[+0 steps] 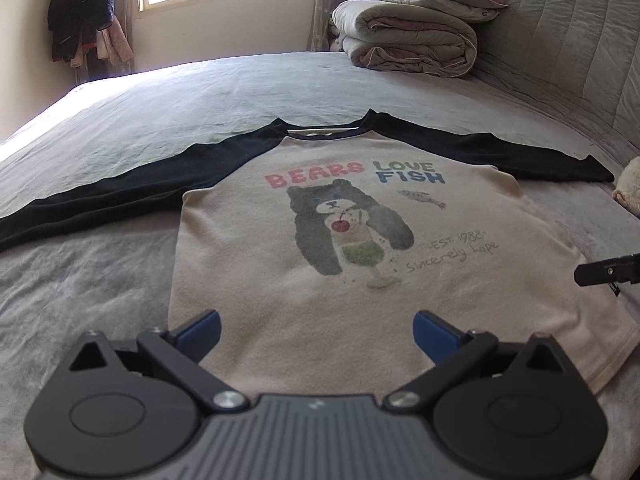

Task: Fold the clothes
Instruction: 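Move the right gripper over the sweatshirt to the black sleeve cuff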

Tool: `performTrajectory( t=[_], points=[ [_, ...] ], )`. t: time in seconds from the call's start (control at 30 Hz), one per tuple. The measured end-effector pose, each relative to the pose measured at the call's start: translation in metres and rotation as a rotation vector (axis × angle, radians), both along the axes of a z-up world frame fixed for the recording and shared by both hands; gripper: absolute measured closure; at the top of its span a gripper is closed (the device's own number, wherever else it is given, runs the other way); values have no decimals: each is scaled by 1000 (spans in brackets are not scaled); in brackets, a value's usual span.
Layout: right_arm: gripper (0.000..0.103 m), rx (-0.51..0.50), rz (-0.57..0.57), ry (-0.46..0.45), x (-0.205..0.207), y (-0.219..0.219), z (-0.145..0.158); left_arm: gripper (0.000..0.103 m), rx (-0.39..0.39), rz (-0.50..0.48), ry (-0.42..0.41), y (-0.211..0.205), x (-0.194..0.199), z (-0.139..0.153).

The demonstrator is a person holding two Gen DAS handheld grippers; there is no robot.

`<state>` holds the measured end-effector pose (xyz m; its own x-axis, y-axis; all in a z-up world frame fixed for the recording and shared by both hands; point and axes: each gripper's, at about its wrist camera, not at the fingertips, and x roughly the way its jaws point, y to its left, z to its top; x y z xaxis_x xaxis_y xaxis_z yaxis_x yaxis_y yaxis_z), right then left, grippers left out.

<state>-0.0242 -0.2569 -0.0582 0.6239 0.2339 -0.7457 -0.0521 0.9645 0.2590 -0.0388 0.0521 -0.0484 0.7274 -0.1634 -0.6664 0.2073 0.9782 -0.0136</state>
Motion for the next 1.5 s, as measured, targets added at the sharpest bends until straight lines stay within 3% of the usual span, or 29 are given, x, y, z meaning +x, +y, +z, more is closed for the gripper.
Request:
performTrajectory(
  t=[0.47, 0.73, 0.83, 1.0, 1.17, 1.23, 1.5],
  points=[
    [0, 119, -243, 6, 50, -36, 10, 1, -75, 191, -30, 1, 60, 8],
    [0, 202, -345, -2, 68, -59, 5, 1, -40, 233, -54, 2, 86, 4],
    [0, 239, -362, -25, 69, -68, 5, 1, -65, 239, -42, 4, 94, 5],
    [0, 445, -491, 13, 78, -107, 8, 1, -141, 239, -44, 6, 105, 10],
    [3, 616, -689, 27, 91, -152, 6, 1, -163, 247, -36, 5, 115, 6],
    [11, 637, -735, 7, 95, -161, 5, 1, -160, 256, -25, 6, 117, 4],
    [21, 726, -837, -93, 103, -183, -8, 1, -180, 284, 18, 11, 126, -6]
  ],
)
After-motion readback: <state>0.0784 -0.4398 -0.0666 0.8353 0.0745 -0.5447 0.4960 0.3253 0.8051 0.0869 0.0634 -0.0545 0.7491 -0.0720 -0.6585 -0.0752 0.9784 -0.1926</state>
